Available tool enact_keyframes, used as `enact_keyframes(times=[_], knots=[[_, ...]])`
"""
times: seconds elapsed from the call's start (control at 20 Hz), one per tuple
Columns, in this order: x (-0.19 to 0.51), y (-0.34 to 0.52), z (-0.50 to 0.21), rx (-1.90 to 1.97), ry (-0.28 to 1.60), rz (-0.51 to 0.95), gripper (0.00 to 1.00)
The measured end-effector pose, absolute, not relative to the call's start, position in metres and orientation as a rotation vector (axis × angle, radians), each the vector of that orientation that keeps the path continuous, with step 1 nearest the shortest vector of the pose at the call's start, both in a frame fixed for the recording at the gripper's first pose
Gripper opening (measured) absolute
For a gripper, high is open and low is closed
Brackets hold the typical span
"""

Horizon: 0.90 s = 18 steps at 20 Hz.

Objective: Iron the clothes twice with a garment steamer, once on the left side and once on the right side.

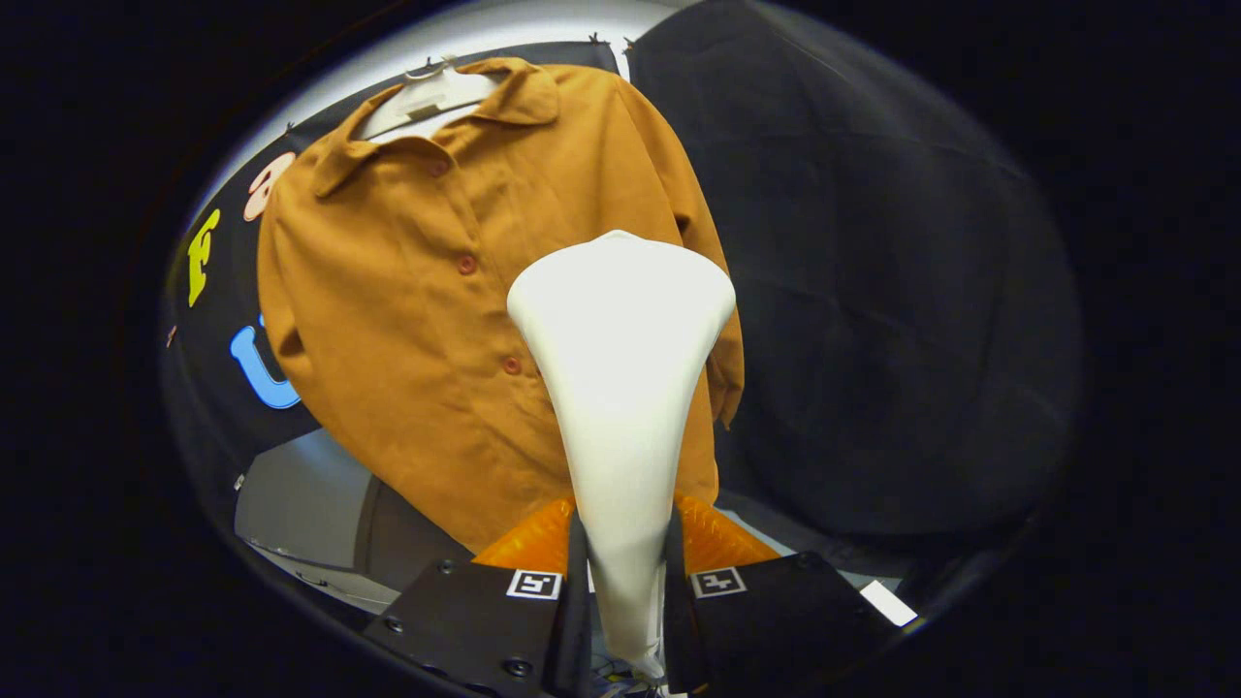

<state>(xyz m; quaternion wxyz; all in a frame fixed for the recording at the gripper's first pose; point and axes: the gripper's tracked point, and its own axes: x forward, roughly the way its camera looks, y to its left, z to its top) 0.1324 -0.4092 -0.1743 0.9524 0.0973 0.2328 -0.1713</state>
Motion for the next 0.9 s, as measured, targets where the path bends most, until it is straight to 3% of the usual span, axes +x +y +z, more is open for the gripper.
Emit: enact_keyframes(times=[0.55,0.9], knots=[[0.147,-0.273,-0.043,0.029,0.218,-0.151,0.33],[0.138,-0.151,-0.014,0.023,0.151,0.036,0.33]])
